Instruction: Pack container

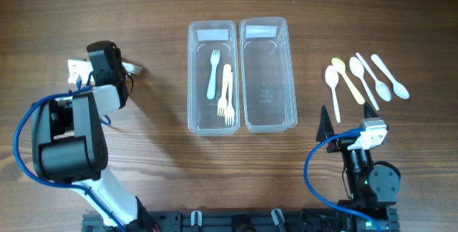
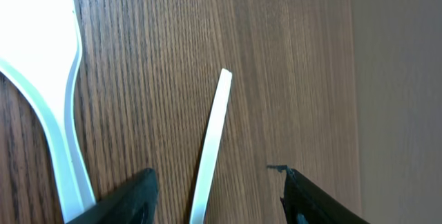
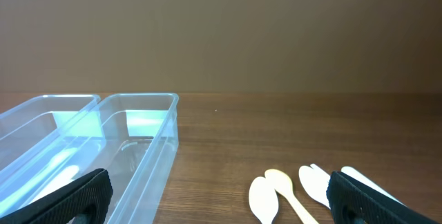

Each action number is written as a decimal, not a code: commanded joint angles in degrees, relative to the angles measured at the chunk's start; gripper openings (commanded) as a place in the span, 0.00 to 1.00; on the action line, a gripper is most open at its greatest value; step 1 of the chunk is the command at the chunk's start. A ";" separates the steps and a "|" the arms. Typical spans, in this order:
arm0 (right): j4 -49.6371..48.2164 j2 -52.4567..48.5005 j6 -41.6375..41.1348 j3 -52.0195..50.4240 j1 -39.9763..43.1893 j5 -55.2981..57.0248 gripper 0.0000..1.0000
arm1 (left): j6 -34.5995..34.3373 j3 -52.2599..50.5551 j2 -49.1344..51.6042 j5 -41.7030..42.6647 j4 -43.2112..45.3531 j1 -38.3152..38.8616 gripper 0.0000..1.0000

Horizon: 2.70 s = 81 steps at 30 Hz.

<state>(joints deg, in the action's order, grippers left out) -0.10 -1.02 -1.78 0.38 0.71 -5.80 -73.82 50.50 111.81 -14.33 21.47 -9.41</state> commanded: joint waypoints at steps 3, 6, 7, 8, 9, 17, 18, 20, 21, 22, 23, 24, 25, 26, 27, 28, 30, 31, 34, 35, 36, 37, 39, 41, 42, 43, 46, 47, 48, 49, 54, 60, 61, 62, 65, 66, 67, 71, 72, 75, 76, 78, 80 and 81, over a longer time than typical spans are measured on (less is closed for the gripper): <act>-0.35 0.04 0.28 -0.09 0.11 -0.24 1.00 | 0.04 -0.33 1.16 8.17 -8.46 -0.35 0.58; -0.35 0.04 0.26 -0.09 0.11 -0.24 1.00 | 0.07 -0.33 0.04 8.07 -13.81 -0.57 0.60; -0.33 0.04 0.26 -0.09 0.11 -0.24 1.00 | 0.07 -0.33 -0.61 8.07 -16.06 -0.92 0.60; -0.33 0.04 0.26 -0.09 0.11 -0.24 1.00 | 0.07 -0.33 -1.31 8.07 -17.92 -1.29 0.62; -0.35 0.04 0.28 -0.09 0.11 -0.24 1.00 | 0.09 -0.33 -2.10 8.04 -20.02 -1.68 0.63; -0.35 0.04 0.26 -0.09 0.11 -0.24 1.00 | 2.27 -0.33 -9.16 8.00 -34.73 -6.95 0.74; -0.33 0.04 0.28 -0.09 0.11 -0.24 0.99 | 3.61 -0.33 -9.77 7.87 -35.41 -7.54 0.74; -0.33 0.04 0.28 -0.09 0.11 -0.24 0.99 | 6.36 -0.33 -10.64 7.87 -35.65 -8.46 0.75; -0.35 0.04 0.26 -0.09 0.11 -0.24 1.00 | 7.56 -0.33 -11.06 7.87 -35.56 -8.79 0.75; -0.35 0.04 0.24 -0.09 0.11 -0.24 1.00 | 8.26 -0.33 -11.41 7.89 -35.36 -8.96 0.75; -0.35 0.04 0.26 -0.09 0.11 -0.24 1.00 | 9.53 -0.33 -11.74 7.91 -34.86 -8.98 0.75; -0.33 0.04 0.28 -0.09 0.11 -0.24 1.00 | 11.76 -0.33 -12.13 8.44 -33.53 -8.94 0.74; -0.35 0.04 0.28 -0.09 0.11 -0.24 1.00 | 13.92 -0.33 -12.41 9.16 -32.17 -8.79 0.73; -0.35 0.04 0.26 -0.09 0.11 -0.24 1.00 | 15.87 -0.33 -12.70 10.03 -30.86 -8.52 0.73; -0.33 0.04 0.28 -0.09 0.11 -0.24 1.00 | 17.66 -0.33 -13.14 10.82 -29.55 -8.28 0.70; -0.33 0.04 0.28 -0.09 0.11 -0.24 1.00 | 19.78 -0.33 -13.75 11.43 -28.06 -7.89 0.68; -0.35 0.04 0.26 -0.09 0.11 -0.24 1.00 | 22.69 -0.33 -15.19 11.54 -26.08 -6.97 0.64; -0.35 0.04 0.28 -0.09 0.11 -0.24 1.00 | 24.17 -0.33 -16.13 11.56 -25.22 -6.54 0.62; -0.33 0.04 0.28 -0.09 0.11 -0.24 1.00 | 27.82 -0.33 -19.52 11.54 -25.20 -5.46 0.62; -0.35 0.04 0.28 -0.09 0.11 -0.24 1.00 | 29.68 -0.33 -21.00 11.54 -25.97 -5.11 0.64; -0.35 0.04 0.26 -0.09 0.11 -0.24 1.00 | 32.22 -0.33 -22.45 11.50 -26.71 -4.83 0.65; -0.33 0.04 0.26 -0.09 0.11 -0.24 1.00 | 34.97 -0.33 -23.82 11.50 -27.15 -4.59 0.66; -0.35 0.04 0.26 -0.09 0.11 -0.24 1.00 | 40.59 -0.33 -26.34 11.50 -28.06 -4.31 0.63; -0.33 0.04 0.28 -0.09 0.11 -0.24 1.00 | 47.41 -0.33 -28.50 11.47 -29.59 -4.31 0.53; -0.35 0.04 0.28 -0.09 0.11 -0.24 1.00 | 49.64 -0.33 -29.05 11.47 -30.21 -4.31 0.50; -0.35 0.04 0.28 -0.09 0.11 -0.24 1.00 | 53.31 -0.33 -29.86 11.10 -31.82 -4.35 0.48; -0.35 0.04 0.26 -0.09 0.11 -0.24 1.00 | 54.14 -0.33 -29.68 9.33 -34.67 -4.35 0.54; -0.35 0.04 0.28 -0.09 0.11 -0.24 1.00 | 54.12 -0.33 -29.53 9.22 -35.19 -4.35 0.56; -0.35 0.04 0.28 -0.09 0.11 -0.24 1.00 | 54.12 -0.33 -29.42 9.14 -36.02 -4.35 0.58; -0.35 0.04 0.28 -0.09 0.11 -0.24 1.00 | 54.12 -0.33 -29.31 9.14 -36.28 -4.35 0.60; -0.35 0.04 0.26 -0.09 0.11 -0.24 1.00 | 54.12 -0.33 -29.29 5.88 -37.27 -4.37 0.64; -0.35 0.04 0.28 -0.09 0.11 -0.24 1.00 | 54.14 -0.33 -29.29 3.93 -38.91 -4.37 0.59; -0.35 0.04 0.26 -0.09 0.11 -0.24 1.00 | 54.14 -0.33 -29.29 3.93 -38.93 -4.35 0.57; -0.35 0.04 0.26 -0.09 0.11 -0.24 1.00 | 54.14 -0.33 -29.29 3.93 -38.91 -4.37 0.56; -0.35 0.04 0.26 -0.09 0.11 -0.24 1.00 | 54.14 -0.33 -29.27 3.43 -38.47 -4.37 0.56; -0.33 0.04 0.28 -0.09 0.11 -0.24 1.00 | 54.14 -0.33 -29.18 2.95 -38.01 -4.37 0.56; -0.35 0.04 0.28 -0.09 0.11 -0.24 1.00 | 54.14 -0.33 -29.09 2.60 -37.57 -4.37 0.56; -0.35 0.04 0.26 -0.09 0.11 -0.24 1.00 | 54.16 -0.33 -27.96 1.79 -36.50 -4.37 0.52; -0.35 0.04 0.26 -0.09 0.11 -0.24 1.00 | 54.16 -0.33 -27.39 1.79 -36.30 -4.37 0.50; -0.35 0.04 0.26 -0.09 0.11 -0.24 1.00 | 56.46 -0.33 -24.65 1.81 -35.74 -4.37 0.52; -0.33 0.04 0.26 -0.09 0.11 -0.24 1.00 | 57.68 -0.33 -23.69 1.79 -35.43 -4.37 0.55; -0.35 0.04 0.28 -0.09 0.11 -0.24 1.00 | 60.35 -0.33 -22.05 1.77 -34.88 -4.37 0.64; -0.35 0.04 0.28 -0.09 0.11 -0.24 1.00 | 61.57 -0.33 -21.16 1.20 -34.69 -4.37 0.66; -0.35 0.04 0.28 -0.09 0.11 -0.24 1.00 | 61.64 -0.33 -20.70 0.85 -34.45 -4.37 0.66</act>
<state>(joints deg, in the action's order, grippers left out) -0.10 -1.02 -1.78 0.38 0.71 -5.80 -16.45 50.50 89.17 -11.84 -13.69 -13.87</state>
